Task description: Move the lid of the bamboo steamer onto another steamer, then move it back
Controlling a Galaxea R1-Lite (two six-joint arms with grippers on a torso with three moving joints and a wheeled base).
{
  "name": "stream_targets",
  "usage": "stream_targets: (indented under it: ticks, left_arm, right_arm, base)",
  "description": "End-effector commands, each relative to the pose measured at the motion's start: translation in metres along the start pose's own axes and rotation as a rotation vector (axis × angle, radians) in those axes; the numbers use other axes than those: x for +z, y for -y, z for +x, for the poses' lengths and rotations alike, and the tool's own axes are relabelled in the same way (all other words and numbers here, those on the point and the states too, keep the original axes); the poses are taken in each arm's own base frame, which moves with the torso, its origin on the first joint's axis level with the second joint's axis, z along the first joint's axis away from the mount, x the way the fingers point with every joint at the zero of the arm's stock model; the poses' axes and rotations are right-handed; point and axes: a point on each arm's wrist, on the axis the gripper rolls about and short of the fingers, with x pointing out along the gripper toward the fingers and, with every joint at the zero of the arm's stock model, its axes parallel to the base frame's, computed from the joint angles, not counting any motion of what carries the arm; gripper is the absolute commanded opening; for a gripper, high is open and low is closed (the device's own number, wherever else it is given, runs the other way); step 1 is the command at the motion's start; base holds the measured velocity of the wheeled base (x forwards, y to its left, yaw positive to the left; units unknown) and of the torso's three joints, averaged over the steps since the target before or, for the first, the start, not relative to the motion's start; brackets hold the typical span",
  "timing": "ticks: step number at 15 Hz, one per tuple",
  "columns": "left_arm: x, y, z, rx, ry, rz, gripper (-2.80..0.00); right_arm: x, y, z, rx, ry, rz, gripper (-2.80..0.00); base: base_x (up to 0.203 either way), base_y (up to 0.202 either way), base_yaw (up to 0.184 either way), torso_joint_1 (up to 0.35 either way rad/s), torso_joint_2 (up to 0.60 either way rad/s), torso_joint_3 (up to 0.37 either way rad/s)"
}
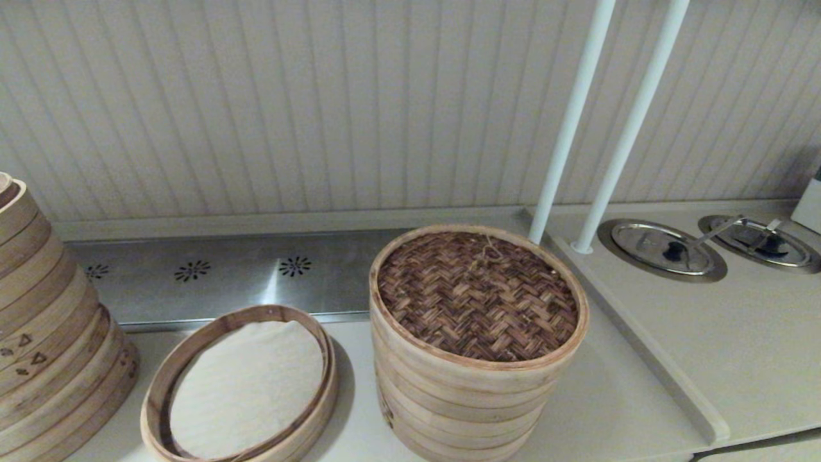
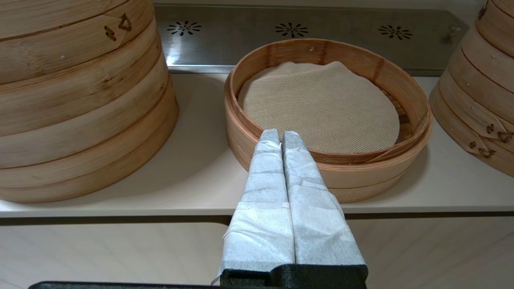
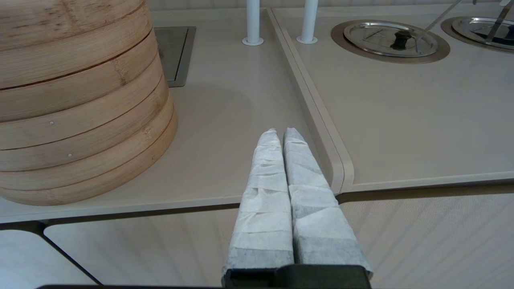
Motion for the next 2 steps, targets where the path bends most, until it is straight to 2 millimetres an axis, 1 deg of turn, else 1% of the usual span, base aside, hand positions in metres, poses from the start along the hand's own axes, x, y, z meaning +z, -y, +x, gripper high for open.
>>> stream_targets:
  ticks: [1, 2]
  left_arm:
    - [-0.0002, 0.0000, 0.0000, 0.001, -0.002, 0.000, -2.80]
    - [-0.0001, 0.0000, 0.0001, 0.001, -0.003, 0.000, -2.80]
  right_arm:
    - [-0.0011, 0.0000, 0.0004, 0.000, -0.004, 0.000, -2.80]
    - [-0.0013, 0.0000, 0.0004, 0.000, -0.006, 0.000, -2.80]
  base:
    - [0.000, 0.000, 0.000, 0.000, 0.00, 0.000]
    - [0.000, 0.000, 0.000, 0.000, 0.00, 0.000]
